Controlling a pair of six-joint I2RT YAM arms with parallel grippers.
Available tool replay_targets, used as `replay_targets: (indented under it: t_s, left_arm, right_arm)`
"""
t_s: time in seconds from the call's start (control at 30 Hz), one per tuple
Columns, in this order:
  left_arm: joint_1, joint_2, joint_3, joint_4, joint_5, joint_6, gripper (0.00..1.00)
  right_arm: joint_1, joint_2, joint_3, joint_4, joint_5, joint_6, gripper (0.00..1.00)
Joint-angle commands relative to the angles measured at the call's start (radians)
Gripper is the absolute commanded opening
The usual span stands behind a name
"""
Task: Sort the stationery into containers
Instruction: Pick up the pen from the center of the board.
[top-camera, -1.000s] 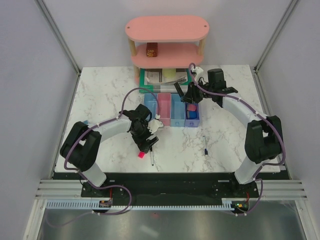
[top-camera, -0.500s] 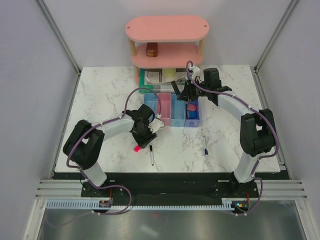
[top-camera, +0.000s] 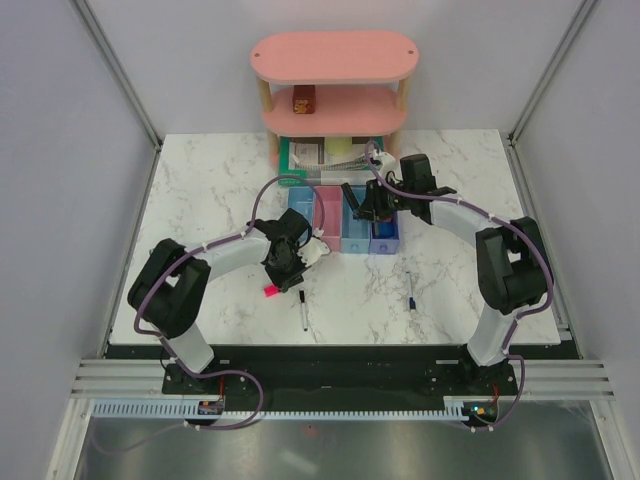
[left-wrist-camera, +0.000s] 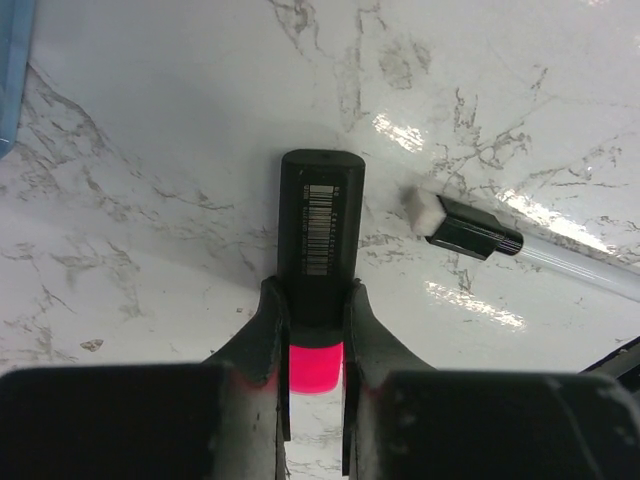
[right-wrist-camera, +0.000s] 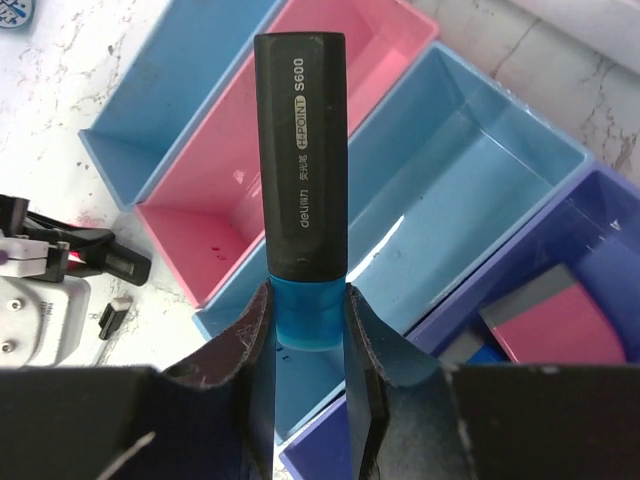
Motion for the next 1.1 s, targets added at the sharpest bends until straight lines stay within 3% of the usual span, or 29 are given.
replay_targets:
  t_s: [0.0, 0.23, 0.6, 0.9, 1.07]
  left_arm:
    - [-0.033, 0.043, -0.040, 0.020, 0.161, -0.021, 0.02]
    - [-0.030, -0.058, 0.024, -0.026, 0.184, -0.007, 0.02]
    - [0.023, -0.137, 0.319, -0.098, 0.203, 0.005, 0.02]
    - [0.071, -0.046, 0.503, -0.078, 0.221, -0.051, 0.02]
    - [0.077, 0.086, 0.642, -0.044, 0.310, -0.143, 0.02]
  right_arm:
    - [0.001, -0.047, -0.029, 0.034, 0.021, 0.017, 0.22]
    - [0.004, -0.046, -0.066, 0.028, 0.044, 0.013, 0.28]
    - [0.030, -0.018, -0.056, 0.004, 0.065, -0.018, 0.55]
    - [0.033, -0.073, 0.029, -0.116, 0.099, -0.113, 0.62]
    - [0.020, -0.194, 0.053, -0.177, 0.250, -0.171, 0.64]
